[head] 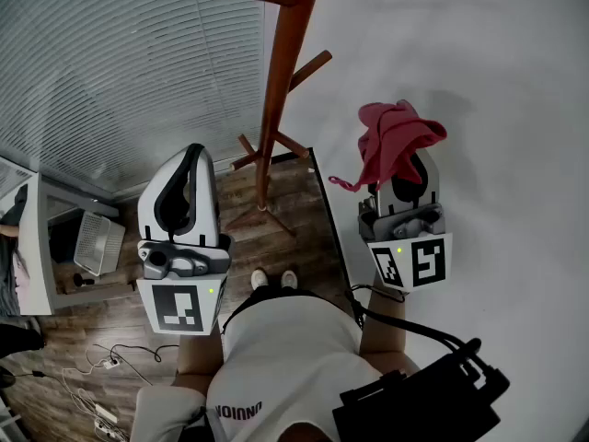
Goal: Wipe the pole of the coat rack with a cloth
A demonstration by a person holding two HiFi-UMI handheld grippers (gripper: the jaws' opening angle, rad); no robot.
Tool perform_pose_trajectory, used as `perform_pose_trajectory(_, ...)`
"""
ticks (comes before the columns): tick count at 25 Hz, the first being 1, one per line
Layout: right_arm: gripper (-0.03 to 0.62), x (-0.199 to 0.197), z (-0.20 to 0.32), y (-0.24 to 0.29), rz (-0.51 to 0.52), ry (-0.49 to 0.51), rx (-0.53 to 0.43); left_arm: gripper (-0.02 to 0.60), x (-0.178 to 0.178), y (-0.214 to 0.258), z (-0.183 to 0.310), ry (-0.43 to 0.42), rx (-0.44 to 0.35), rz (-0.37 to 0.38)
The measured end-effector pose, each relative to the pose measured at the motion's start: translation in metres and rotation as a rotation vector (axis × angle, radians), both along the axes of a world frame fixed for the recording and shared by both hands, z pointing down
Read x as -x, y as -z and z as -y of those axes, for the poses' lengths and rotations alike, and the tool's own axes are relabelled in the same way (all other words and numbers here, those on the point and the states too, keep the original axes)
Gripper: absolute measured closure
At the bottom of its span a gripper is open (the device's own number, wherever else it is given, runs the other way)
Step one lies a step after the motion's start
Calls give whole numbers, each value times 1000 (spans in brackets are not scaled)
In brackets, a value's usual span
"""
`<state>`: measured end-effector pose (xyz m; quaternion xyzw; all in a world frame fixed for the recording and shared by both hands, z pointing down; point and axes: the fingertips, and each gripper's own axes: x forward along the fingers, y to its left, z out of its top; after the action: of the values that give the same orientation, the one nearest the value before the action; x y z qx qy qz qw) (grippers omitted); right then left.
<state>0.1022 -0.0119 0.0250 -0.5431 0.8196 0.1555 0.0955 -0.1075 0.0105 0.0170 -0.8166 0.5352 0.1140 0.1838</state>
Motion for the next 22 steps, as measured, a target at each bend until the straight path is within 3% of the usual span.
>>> perform_pose_trajectory(17,508,-2,-3,-9,40,-4,16,568,-3,-12,-3,-3,31,-1)
perform_pose_trajectory(22,508,-9,-6,-27,62,-31,57,568,-6,-23,-7,-42,58,-30)
